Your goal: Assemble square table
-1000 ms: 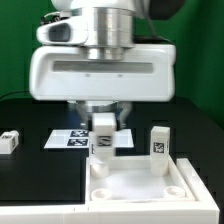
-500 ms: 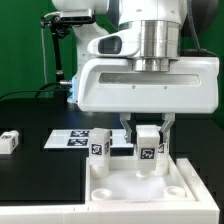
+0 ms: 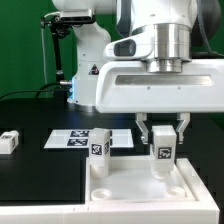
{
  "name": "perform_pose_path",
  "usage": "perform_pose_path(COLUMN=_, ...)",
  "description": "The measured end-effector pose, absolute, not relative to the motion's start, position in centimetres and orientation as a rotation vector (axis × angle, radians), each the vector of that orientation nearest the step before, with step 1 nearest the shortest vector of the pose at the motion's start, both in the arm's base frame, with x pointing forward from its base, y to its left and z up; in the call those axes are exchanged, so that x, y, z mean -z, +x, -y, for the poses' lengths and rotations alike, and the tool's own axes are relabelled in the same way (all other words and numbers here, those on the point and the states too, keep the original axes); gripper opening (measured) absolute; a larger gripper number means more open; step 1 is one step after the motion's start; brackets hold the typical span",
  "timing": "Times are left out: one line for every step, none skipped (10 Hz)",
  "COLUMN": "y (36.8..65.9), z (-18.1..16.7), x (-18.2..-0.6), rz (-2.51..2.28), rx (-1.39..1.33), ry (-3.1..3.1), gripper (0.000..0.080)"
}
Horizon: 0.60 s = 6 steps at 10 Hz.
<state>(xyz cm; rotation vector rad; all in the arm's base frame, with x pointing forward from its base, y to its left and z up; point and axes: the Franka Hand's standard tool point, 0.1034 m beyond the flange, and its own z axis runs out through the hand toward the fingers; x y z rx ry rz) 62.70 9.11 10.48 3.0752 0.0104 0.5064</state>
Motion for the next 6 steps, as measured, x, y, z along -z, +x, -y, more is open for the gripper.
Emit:
perform_pose_path(y=63.15, z=-9.85, x=-10.19, rz=-0.024, rx=-0.5, ry=3.076, gripper=0.0288)
perform_pose_path(y=63.62, z=-10.51, x=-9.99, rz=-0.028, rx=-0.506, ry=3.076, gripper=0.0288)
perform_pose_path(y=63.74, z=-10.6, x=-9.85, rz=-0.032, rx=-0.506, ry=3.075, gripper=0.0288)
perform_pose_path(y=63.68, z=-10.57, x=-9.64, rz=-0.032, rx=-0.502, ry=3.074, gripper=0.0288)
perform_pose_path(y=63.64, z=-10.56, x=-9.49, rz=-0.033, rx=-0.499, ry=3.073, gripper=0.0288)
perform_pose_path(y=63.6, z=-10.53, x=-9.38, rz=-0.033, rx=-0.497, ry=3.073, gripper=0.0288)
